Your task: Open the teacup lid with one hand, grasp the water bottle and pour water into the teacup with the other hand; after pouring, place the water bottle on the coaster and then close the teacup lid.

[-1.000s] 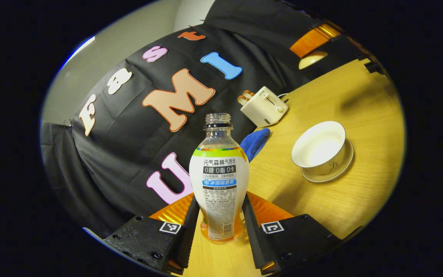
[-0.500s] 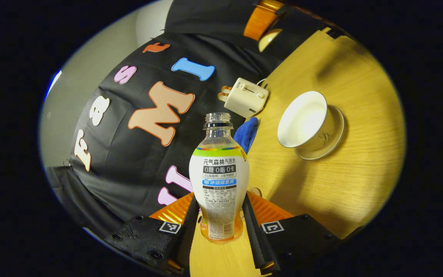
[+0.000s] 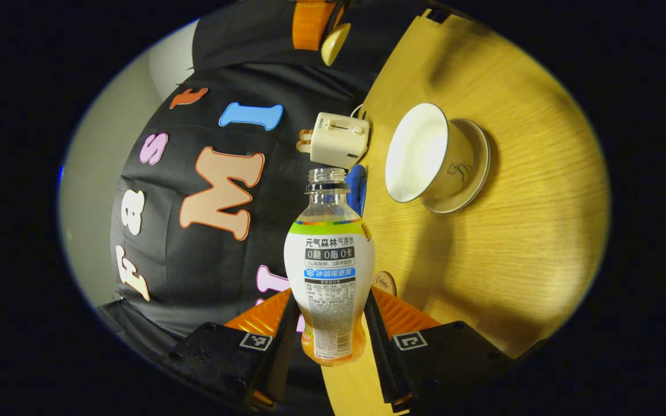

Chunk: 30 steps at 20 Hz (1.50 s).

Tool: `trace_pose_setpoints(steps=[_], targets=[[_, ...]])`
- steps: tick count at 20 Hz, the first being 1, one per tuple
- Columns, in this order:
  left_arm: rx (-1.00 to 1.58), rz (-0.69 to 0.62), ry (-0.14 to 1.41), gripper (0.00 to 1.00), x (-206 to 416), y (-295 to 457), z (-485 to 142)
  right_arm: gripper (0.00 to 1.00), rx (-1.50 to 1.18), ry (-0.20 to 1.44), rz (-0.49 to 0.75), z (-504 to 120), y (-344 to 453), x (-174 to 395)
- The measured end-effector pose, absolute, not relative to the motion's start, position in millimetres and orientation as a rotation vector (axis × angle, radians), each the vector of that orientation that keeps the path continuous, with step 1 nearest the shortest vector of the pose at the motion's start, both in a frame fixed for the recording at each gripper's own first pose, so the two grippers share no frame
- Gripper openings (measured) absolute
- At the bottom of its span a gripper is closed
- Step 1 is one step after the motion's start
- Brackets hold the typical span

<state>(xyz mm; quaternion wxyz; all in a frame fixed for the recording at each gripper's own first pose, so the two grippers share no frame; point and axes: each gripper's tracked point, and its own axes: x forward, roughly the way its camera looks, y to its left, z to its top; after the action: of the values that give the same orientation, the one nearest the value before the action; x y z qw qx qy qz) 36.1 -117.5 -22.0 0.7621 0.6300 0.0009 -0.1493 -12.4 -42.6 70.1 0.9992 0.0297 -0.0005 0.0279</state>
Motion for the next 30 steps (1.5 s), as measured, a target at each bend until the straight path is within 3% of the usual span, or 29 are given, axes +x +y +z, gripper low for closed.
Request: trace_pose_setpoints(steps=[30], targets=[[1.885, -0.417, -0.006, 0.61, 38.8, -124.2, -15.2, 0.28, 0.047, 0.010, 0.070, 68.4, -37.2, -14.3]])
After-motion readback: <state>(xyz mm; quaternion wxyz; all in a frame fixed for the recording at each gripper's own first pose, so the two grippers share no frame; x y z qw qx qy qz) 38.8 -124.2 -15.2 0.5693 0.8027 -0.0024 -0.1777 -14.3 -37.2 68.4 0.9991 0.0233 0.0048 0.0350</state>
